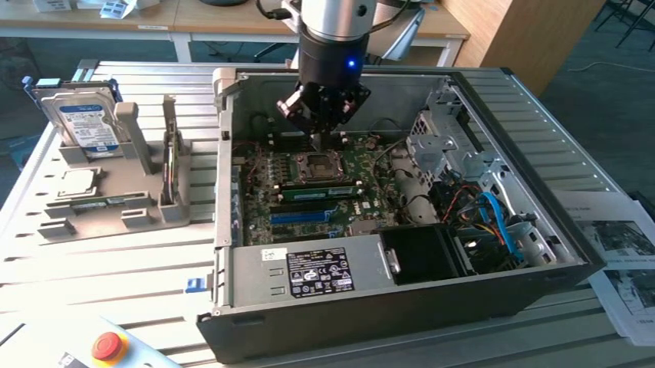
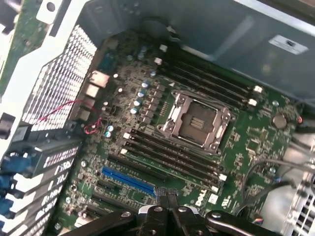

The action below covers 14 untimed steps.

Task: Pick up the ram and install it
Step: 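Press down the ram until it locks into place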

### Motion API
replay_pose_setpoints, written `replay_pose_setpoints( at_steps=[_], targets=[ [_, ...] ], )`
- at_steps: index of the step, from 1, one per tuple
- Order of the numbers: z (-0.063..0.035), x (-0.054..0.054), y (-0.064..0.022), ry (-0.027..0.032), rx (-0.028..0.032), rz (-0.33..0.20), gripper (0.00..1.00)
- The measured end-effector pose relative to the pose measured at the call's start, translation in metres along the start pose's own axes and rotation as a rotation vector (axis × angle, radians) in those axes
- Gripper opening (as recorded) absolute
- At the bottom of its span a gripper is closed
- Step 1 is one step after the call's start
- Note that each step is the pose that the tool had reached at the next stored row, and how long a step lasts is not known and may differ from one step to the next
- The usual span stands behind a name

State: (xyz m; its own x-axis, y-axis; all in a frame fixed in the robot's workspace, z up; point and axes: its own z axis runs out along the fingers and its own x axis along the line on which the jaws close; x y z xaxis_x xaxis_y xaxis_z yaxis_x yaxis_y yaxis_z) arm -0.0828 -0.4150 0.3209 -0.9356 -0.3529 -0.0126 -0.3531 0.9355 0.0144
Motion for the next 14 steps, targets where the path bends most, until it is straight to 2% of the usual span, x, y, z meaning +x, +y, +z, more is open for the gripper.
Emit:
replay_pose_setpoints(
  at_steps=[14],
  targets=[
    [0.0001, 0.0000, 0.0000, -0.0053, 0.0038, 0.252, 0.10]
  ],
)
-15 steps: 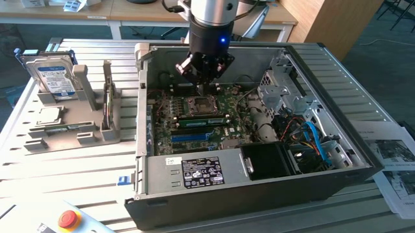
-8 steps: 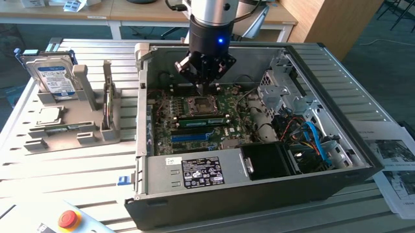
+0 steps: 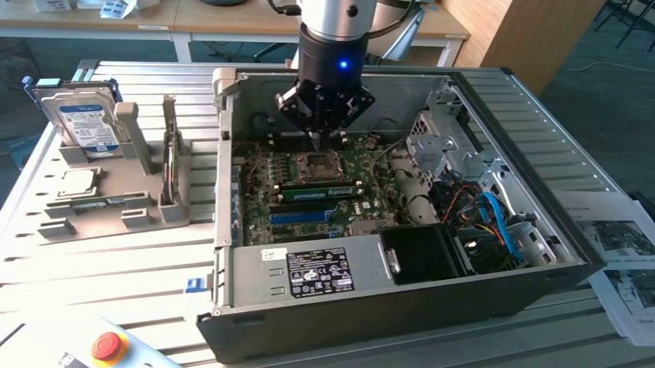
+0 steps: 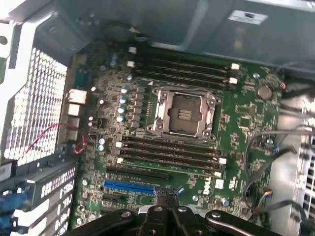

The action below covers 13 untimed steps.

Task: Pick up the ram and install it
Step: 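Press down the ram until it locks into place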

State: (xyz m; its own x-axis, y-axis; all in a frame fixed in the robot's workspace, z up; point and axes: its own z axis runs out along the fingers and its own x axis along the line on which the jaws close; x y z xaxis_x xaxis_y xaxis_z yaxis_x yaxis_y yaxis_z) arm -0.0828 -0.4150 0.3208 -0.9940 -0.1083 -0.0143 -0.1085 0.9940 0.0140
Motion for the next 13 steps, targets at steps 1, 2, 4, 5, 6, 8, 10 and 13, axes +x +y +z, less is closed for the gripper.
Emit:
replay_pose_setpoints(
  at_steps=[1, 2, 4, 5, 6, 8, 10, 13],
  targets=[
    [0.0000, 0.0000, 0.0000, -0.0004, 0.0003, 0.019, 0.10],
    [0.0000, 0.0000, 0.0000, -0.0008, 0.0006, 0.037, 0.10],
    [0.0000, 0.0000, 0.0000, -0.0014, 0.0009, 0.069, 0.10],
    [0.0000, 0.0000, 0.0000, -0.0015, 0.0011, 0.074, 0.10],
    [0.0000, 0.0000, 0.0000, -0.0015, 0.0011, 0.075, 0.10],
    [0.0000, 0.0000, 0.0000, -0.0015, 0.0012, 0.075, 0.10],
    [0.0000, 0.0000, 0.0000, -0.0015, 0.0011, 0.075, 0.10],
    [0.0000, 0.0001, 0.0001, 0.0004, 0.0005, 0.080, 0.10]
  ],
)
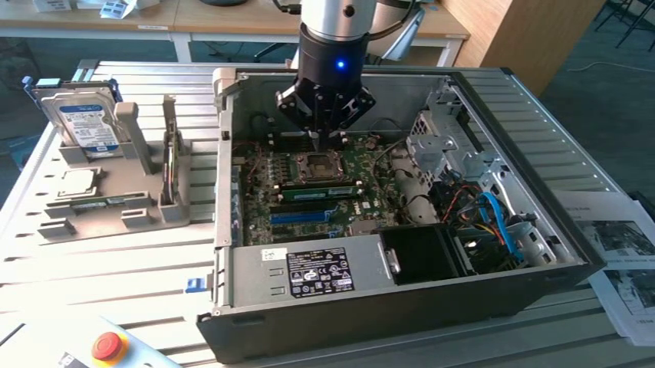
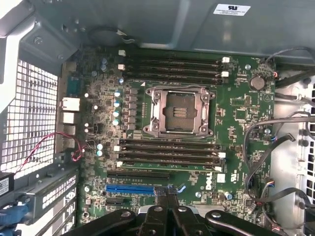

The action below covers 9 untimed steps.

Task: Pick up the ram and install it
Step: 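Press down the ram until it locks into place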

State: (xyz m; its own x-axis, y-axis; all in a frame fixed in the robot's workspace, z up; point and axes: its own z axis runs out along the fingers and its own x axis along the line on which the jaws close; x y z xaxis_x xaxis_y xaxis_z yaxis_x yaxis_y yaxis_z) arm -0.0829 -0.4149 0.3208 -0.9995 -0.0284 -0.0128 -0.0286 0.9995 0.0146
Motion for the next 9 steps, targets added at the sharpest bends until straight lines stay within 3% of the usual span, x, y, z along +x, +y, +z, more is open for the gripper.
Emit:
replay_pose_setpoints(
  at_steps=[5, 9],
  targets=[
    [0.0000, -0.0001, 0.0000, 0.0031, -0.0004, 0.005, 0.10],
    [0.0001, -0.0001, -0.0001, 0.0022, 0.0002, 0.067, 0.10]
  ],
)
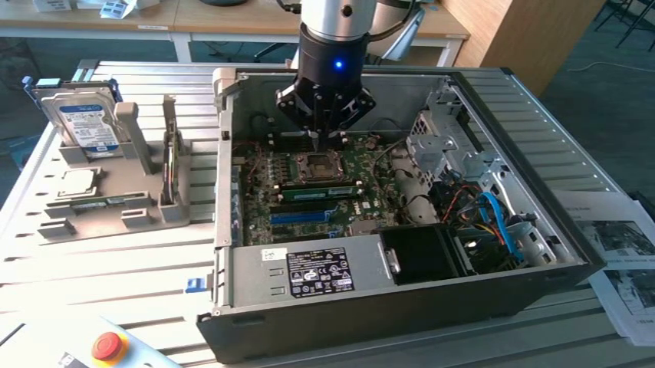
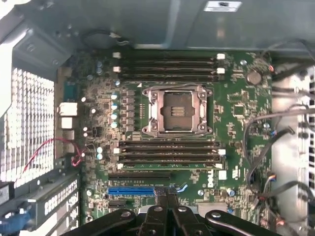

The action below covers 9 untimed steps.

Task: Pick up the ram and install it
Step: 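Press down the ram until it locks into place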

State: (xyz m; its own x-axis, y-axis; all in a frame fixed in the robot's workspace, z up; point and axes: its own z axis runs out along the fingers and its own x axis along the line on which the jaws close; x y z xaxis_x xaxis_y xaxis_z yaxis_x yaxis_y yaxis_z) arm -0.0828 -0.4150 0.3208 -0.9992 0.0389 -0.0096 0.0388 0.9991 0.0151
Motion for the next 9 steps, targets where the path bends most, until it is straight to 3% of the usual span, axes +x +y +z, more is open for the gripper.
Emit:
replay_pose_setpoints(
  at_steps=[2, 7, 9],
  targets=[
    [0.0000, 0.0000, 0.0000, -0.0005, 0.0003, 0.034, 0.10],
    [0.0000, 0.0000, 0.0000, -0.0006, 0.0004, 0.036, 0.10],
    [0.0000, 0.0001, 0.0001, 0.0037, -0.0002, 0.037, 0.10]
  ],
)
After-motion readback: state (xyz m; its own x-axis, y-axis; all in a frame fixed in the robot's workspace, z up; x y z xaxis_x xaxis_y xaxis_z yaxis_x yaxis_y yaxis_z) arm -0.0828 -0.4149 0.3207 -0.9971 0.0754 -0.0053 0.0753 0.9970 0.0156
